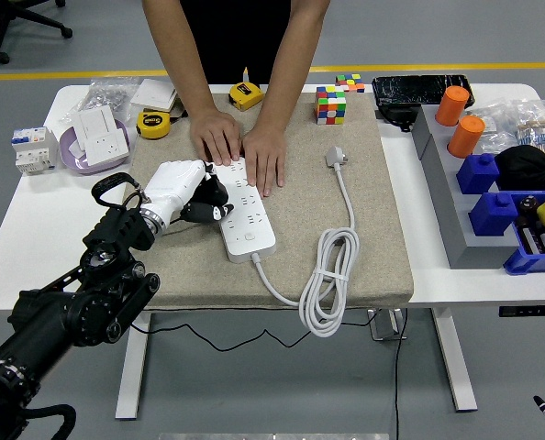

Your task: Pick up the plug,place it near the board,insert it into the board,press the button

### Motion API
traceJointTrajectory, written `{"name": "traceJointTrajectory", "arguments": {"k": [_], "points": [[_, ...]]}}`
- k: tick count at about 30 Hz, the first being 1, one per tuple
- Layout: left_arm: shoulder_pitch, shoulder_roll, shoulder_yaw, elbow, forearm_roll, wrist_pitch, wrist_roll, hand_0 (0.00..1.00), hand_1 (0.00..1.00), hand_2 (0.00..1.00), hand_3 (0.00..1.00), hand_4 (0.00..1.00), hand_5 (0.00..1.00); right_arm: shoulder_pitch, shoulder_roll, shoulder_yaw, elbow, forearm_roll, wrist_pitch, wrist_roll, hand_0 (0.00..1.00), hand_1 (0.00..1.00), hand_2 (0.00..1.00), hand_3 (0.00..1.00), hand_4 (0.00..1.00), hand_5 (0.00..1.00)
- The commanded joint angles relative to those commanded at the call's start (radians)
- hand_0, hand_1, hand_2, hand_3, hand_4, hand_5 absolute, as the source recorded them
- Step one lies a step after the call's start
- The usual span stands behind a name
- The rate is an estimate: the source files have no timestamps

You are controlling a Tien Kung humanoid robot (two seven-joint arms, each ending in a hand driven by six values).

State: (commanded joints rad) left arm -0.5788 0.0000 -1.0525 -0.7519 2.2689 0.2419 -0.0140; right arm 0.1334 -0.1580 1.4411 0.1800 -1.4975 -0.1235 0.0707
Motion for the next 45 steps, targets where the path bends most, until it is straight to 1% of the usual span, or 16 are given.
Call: {"name": "traceJointTrajectory", "arguments": {"k": [5,7,14,17,20,23,29,33,35,37,39,40,43,45], "points": [[0.000,0.000,-0.022,-0.027,0.000,0.001,0.004,0.359,0.367,0.349,0.444,0.637,0.041,0.001,0.001,-0.001,0.000,0.003,0.000,0.000,0.924,0.890,0.840,0.861,0.998,0.998],[-0.007,0.000,-0.040,-0.035,0.000,-0.005,0.011,0.359,0.367,0.349,0.444,0.637,0.041,0.001,0.002,0.002,0.000,0.000,0.000,-0.002,0.924,0.890,0.840,0.861,0.998,0.998],[-0.024,0.000,-0.101,-0.005,0.000,-0.025,0.020,0.359,0.375,0.347,0.450,0.635,0.051,0.001,0.002,0.005,0.000,0.004,-0.002,-0.002,0.924,0.890,0.840,0.860,0.998,0.998],[-0.029,0.000,-0.102,0.011,0.000,-0.032,0.023,0.375,0.380,0.349,0.454,0.639,0.061,-0.001,0.002,0.011,0.000,0.001,-0.002,-0.004,0.925,0.890,0.840,0.860,0.998,0.998],[-0.025,0.001,-0.084,0.024,0.000,-0.040,0.024,0.375,0.380,0.349,0.454,0.639,0.061,-0.002,0.001,0.013,0.000,0.001,-0.002,-0.003,0.925,0.890,0.840,0.860,0.998,0.998],[-0.013,0.017,-0.068,0.031,0.000,-0.046,0.025,0.381,0.396,0.356,0.460,0.638,0.065,-0.001,0.001,0.013,0.000,0.003,-0.002,-0.002,0.922,0.890,0.840,0.860,0.998,0.998],[0.001,0.038,-0.073,0.042,0.000,-0.043,0.027,0.387,0.400,0.358,0.462,0.638,0.067,0.000,-0.001,0.015,0.000,0.003,-0.002,-0.002,0.922,0.890,0.840,0.860,0.998,0.998],[0.002,0.050,-0.086,0.040,0.000,-0.043,0.027,0.387,0.400,0.358,0.462,0.638,0.067,-0.001,-0.001,0.018,0.000,-0.001,-0.002,-0.002,0.922,0.890,0.840,0.860,0.998,0.998],[0.000,0.058,-0.083,0.039,0.000,-0.045,0.027,0.404,0.419,0.370,0.468,0.639,0.067,-0.001,-0.001,0.019,0.000,-0.002,-0.002,-0.003,0.922,0.890,0.840,0.859,0.998,0.998],[0.000,0.064,-0.079,0.041,0.000,-0.049,0.026,0.404,0.419,0.370,0.468,0.639,0.067,-0.002,-0.002,0.020,0.000,-0.004,-0.002,-0.003,0.922,0.890,0.840,0.859,0.998,0.998],[0.002,0.067,-0.080,0.045,0.000,-0.062,0.020,0.404,0.419,0.370,0.468,0.639,0.067,-0.002,-0.003,0.021,0.000,-0.005,-0.002,-0.003,0.922,0.890,0.840,0.859,0.998,0.998],[0.004,0.067,-0.080,0.046,0.000,-0.069,0.016,0.514,0.540,0.507,0.510,0.886,0.301,-0.002,-0.003,0.020,0.000,-0.004,-0.002,-0.002,0.921,0.890,0.840,0.857,0.998,0.998],[0.009,0.071,-0.075,0.046,0.000,-0.102,0.008,0.514,0.540,0.507,0.510,0.886,0.301,-0.001,-0.003,0.018,0.000,-0.003,-0.001,-0.002,0.921,0.890,0.840,0.857,0.998,0.998],[0.011,0.072,-0.074,0.047,0.000,-0.113,0.007,0.514,0.540,0.507,0.510,0.886,0.301,-0.001,-0.003,0.016,0.000,-0.002,-0.001,-0.001,0.921,0.890,0.840,0.857,0.998,0.998]]}}
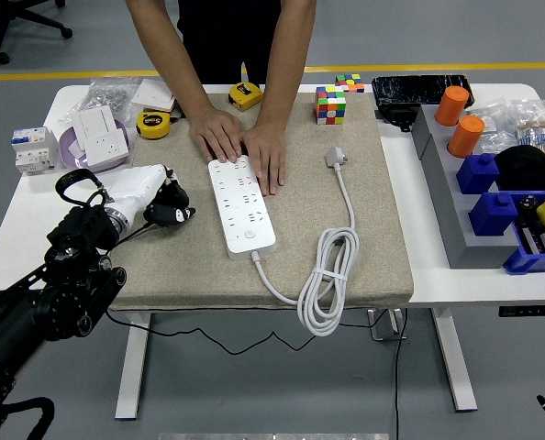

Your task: Pick up the plug,place it near the board,insert it into the board,press the button

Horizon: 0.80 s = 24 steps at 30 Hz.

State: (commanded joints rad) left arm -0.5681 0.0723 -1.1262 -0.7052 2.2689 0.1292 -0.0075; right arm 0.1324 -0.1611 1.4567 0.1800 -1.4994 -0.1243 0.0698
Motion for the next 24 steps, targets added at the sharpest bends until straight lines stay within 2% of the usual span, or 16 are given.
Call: {"name": "traceJointTrajectory", "arguments": {"k": [1,6,7,12,13,15,17,18,19,22,24], "points": [[0.001,0.001,0.000,0.000,0.000,-0.008,-0.001,0.721,0.726,0.651,0.588,0.998,0.504,0.000,0.000,0.000,0.000,-0.001,0.000,0.000,0.921,0.889,0.839,0.856,0.998,0.998],[0.005,0.004,0.000,-0.004,0.000,-0.027,-0.002,0.721,0.726,0.651,0.588,0.998,0.504,-0.001,-0.001,0.000,0.000,-0.002,0.001,0.000,0.921,0.889,0.839,0.856,0.998,0.998],[0.006,0.005,0.000,-0.005,-0.001,-0.028,-0.003,0.902,0.919,0.799,0.763,0.998,0.782,-0.001,-0.001,0.000,0.000,-0.002,0.001,0.000,0.920,0.889,0.837,0.856,0.998,0.998],[0.016,0.009,-0.006,-0.026,-0.055,-0.034,-0.009,0.902,0.919,0.799,0.763,0.998,0.782,-0.003,0.000,0.003,0.000,-0.005,0.003,0.000,0.920,0.889,0.837,0.856,0.998,0.998],[0.021,0.010,-0.011,-0.042,-0.073,-0.034,-0.011,0.998,0.998,0.939,0.898,0.998,0.998,-0.004,0.001,0.005,0.000,-0.007,0.003,0.000,0.919,0.889,0.835,0.854,0.998,0.998],[0.030,0.010,-0.024,-0.067,-0.089,-0.031,-0.013,0.998,0.998,0.939,0.898,0.998,0.998,-0.005,0.002,0.007,0.000,-0.009,0.002,-0.001,0.919,0.889,0.835,0.854,0.998,0.998],[0.055,0.005,-0.067,-0.129,-0.127,-0.013,-0.019,0.998,0.998,0.939,0.898,0.998,0.998,-0.005,0.003,0.008,0.000,-0.010,0.002,-0.001,0.919,0.889,0.835,0.854,0.998,0.998],[0.069,0.001,-0.090,-0.167,-0.150,0.002,-0.025,0.998,0.998,0.939,0.898,0.998,0.998,-0.004,0.004,0.010,0.000,-0.012,0.002,-0.001,0.919,0.889,0.835,0.854,0.998,0.998],[0.082,-0.004,-0.109,-0.195,-0.170,0.016,-0.032,0.998,0.998,0.992,0.939,0.998,0.998,-0.004,0.005,0.010,0.000,-0.012,0.002,-0.002,0.918,0.889,0.835,0.850,0.998,0.998],[0.133,-0.021,-0.177,-0.317,-0.268,0.059,-0.056,0.998,0.998,0.992,0.939,0.998,0.998,-0.003,0.008,0.008,0.000,-0.013,0.002,-0.002,0.918,0.889,0.835,0.850,0.998,0.998],[0.177,-0.037,-0.217,-0.393,-0.343,0.093,-0.092,0.998,0.998,0.992,0.939,0.998,0.998,-0.005,0.012,0.009,0.000,-0.015,0.003,-0.003,0.918,0.889,0.835,0.850,0.998,0.998]]}}
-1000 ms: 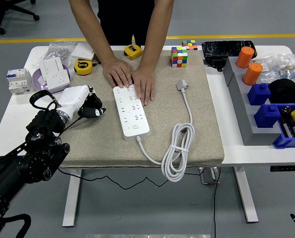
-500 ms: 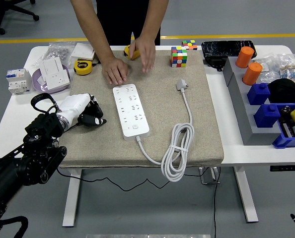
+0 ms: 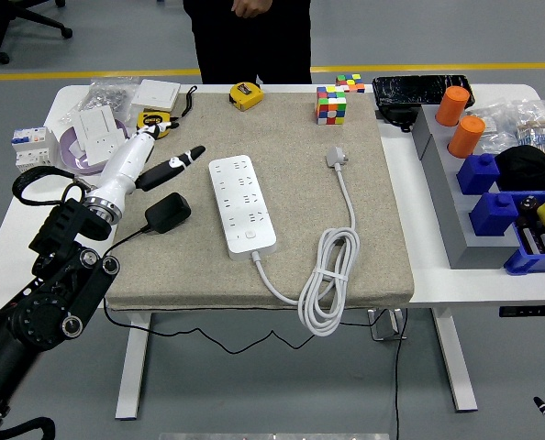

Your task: Pick up the plug,place it near the board,insert it into the board,press the button

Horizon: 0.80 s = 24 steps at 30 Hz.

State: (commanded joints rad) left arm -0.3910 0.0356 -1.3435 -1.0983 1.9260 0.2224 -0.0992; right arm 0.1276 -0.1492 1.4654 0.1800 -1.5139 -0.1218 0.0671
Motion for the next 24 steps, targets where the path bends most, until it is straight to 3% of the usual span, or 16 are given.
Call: {"name": "traceJointTrajectory", "arguments": {"k": [5,6,7,12,16,21,24], "points": [[0.110,-0.036,-0.075,-0.190,-0.200,0.015,-0.055,0.998,0.998,0.983,0.931,0.998,0.998,-0.005,0.008,0.010,0.000,-0.011,0.001,-0.004,0.918,0.889,0.835,0.851,0.998,0.998],[0.137,-0.036,-0.085,-0.232,-0.246,0.013,-0.062,0.998,0.998,0.983,0.931,0.998,0.998,-0.006,0.009,0.010,0.000,-0.012,0.001,-0.004,0.918,0.889,0.835,0.851,0.998,0.998],[0.172,-0.036,-0.093,-0.275,-0.291,0.010,-0.074,0.898,0.964,0.923,0.881,0.998,0.998,-0.008,0.011,0.011,0.000,-0.012,0.000,-0.004,0.918,0.889,0.834,0.850,0.998,0.998],[0.331,-0.036,-0.118,-0.439,-0.506,-0.018,-0.110,0.898,0.964,0.923,0.881,0.998,0.998,-0.017,0.019,0.022,0.000,-0.023,0.000,-0.007,0.918,0.889,0.834,0.850,0.998,0.998],[0.406,-0.036,-0.143,-0.488,-0.680,-0.026,-0.119,0.865,0.937,0.903,0.871,0.998,0.998,-0.022,0.025,0.023,0.000,-0.023,0.000,-0.006,0.918,0.888,0.833,0.851,0.998,0.998],[0.426,-0.036,-0.153,-0.503,-0.888,-0.026,-0.108,0.837,0.908,0.887,0.866,0.998,0.998,-0.025,0.030,0.023,0.000,-0.031,0.001,-0.009,0.918,0.888,0.833,0.845,0.998,0.998],[0.429,-0.036,-0.153,-0.513,-0.911,-0.025,-0.099,0.837,0.908,0.887,0.866,0.998,0.998,-0.021,0.031,0.017,0.000,-0.028,0.000,-0.007,0.918,0.888,0.833,0.845,0.998,0.998]]}}
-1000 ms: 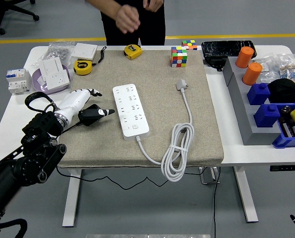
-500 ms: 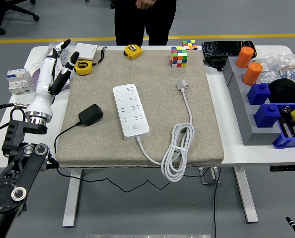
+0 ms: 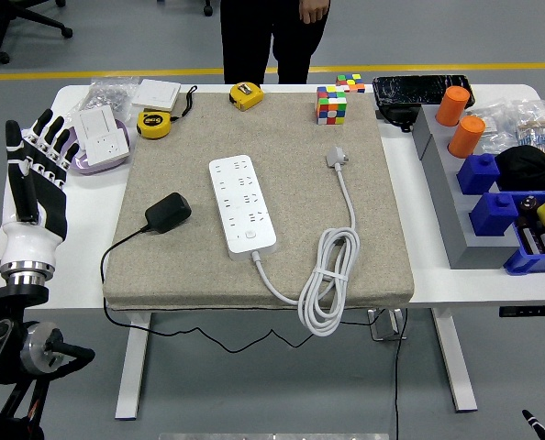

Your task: Pick up the plug,place it near the board,insert it into the board,press the button

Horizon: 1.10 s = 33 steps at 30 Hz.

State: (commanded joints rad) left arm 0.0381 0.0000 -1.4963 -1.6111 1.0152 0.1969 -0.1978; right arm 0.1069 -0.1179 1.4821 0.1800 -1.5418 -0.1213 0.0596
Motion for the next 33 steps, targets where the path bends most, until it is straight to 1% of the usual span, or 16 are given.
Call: {"name": "traceJointTrajectory", "arguments": {"k": [1,6,7,18,33], "points": [[0.000,0.000,0.001,-0.002,0.004,-0.001,0.002,0.815,0.877,0.851,0.845,0.998,0.998,0.001,0.000,-0.002,0.000,0.001,0.000,0.000,0.917,0.886,0.833,0.844,0.998,0.998],[-0.005,0.000,0.004,-0.011,0.034,0.004,0.016,0.815,0.877,0.851,0.845,0.998,0.998,0.006,0.004,-0.006,0.000,-0.007,0.001,-0.002,0.917,0.886,0.833,0.844,0.998,0.998],[-0.005,0.000,0.004,-0.013,0.036,0.004,0.017,0.787,0.856,0.839,0.833,0.998,0.998,0.007,0.005,-0.008,0.000,-0.007,0.002,-0.001,0.917,0.887,0.833,0.844,0.998,0.998],[0.001,0.000,0.008,-0.018,0.081,0.011,0.030,0.786,0.846,0.837,0.833,0.998,0.998,0.004,0.018,0.008,0.000,-0.041,0.003,-0.002,0.917,0.887,0.833,0.844,0.998,0.998],[0.004,0.000,0.013,-0.025,0.099,0.019,0.034,0.769,0.825,0.834,0.828,0.998,0.998,0.000,0.018,0.015,0.000,-0.049,0.001,0.001,0.914,0.884,0.833,0.843,0.998,0.998]]}}
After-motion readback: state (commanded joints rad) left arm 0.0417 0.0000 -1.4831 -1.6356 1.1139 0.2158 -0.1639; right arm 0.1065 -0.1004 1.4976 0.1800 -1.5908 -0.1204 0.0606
